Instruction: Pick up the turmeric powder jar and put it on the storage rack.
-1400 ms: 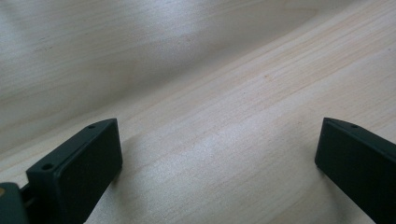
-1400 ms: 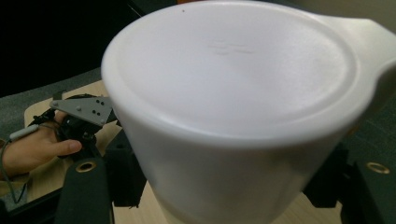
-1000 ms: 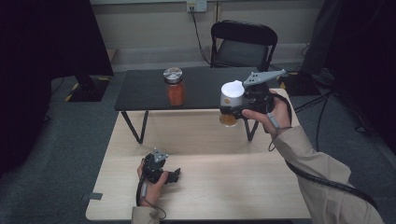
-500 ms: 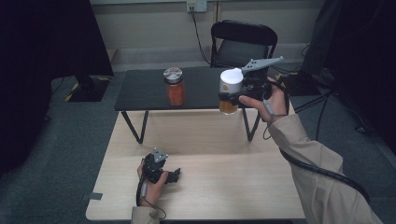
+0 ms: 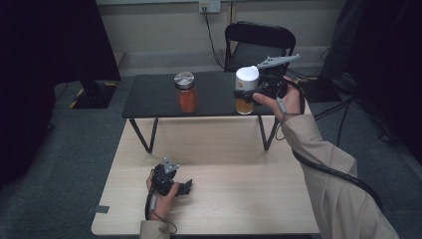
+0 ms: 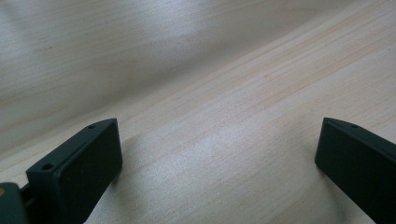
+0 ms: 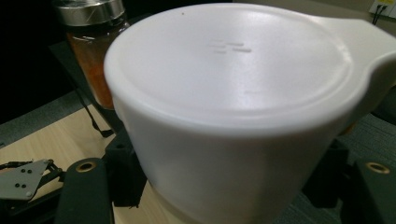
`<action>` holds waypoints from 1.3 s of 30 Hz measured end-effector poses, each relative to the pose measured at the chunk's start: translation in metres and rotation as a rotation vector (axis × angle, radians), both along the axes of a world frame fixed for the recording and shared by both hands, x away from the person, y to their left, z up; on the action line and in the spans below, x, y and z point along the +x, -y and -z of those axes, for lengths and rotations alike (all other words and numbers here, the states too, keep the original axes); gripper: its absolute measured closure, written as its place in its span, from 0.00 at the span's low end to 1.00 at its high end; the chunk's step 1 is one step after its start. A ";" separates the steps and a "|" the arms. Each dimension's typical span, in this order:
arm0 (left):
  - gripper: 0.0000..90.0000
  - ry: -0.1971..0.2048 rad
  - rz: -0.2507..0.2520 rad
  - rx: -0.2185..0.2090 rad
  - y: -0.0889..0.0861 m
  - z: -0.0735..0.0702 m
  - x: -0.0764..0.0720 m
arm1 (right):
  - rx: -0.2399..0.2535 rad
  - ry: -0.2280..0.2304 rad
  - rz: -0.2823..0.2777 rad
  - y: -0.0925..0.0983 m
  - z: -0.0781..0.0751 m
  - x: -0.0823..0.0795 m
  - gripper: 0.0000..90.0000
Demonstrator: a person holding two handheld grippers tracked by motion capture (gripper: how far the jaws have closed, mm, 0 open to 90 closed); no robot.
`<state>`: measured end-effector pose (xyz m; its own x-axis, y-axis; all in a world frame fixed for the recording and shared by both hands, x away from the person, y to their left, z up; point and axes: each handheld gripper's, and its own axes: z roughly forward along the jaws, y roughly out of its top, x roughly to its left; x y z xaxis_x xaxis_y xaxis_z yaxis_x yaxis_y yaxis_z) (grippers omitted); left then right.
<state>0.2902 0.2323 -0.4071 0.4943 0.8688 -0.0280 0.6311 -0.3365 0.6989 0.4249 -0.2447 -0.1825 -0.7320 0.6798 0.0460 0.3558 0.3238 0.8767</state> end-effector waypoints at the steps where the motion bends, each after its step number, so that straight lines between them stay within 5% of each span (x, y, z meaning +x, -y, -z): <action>1: 0.00 0.000 0.000 0.000 0.000 0.000 0.000 | 0.004 0.000 0.007 0.000 0.001 0.001 0.33; 29: 0.00 0.000 0.000 0.000 0.000 0.000 0.000 | 0.003 0.026 0.059 -0.008 0.007 0.002 0.32; 39: 0.00 0.000 0.000 0.000 0.000 0.000 0.000 | -0.032 0.011 0.073 -0.014 0.006 -0.003 0.10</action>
<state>0.2902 0.2323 -0.4071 0.4942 0.8689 -0.0283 0.6313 -0.3363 0.6988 0.4218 -0.2310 -0.1887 -0.6805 0.7326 0.0156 0.3704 0.3256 0.8699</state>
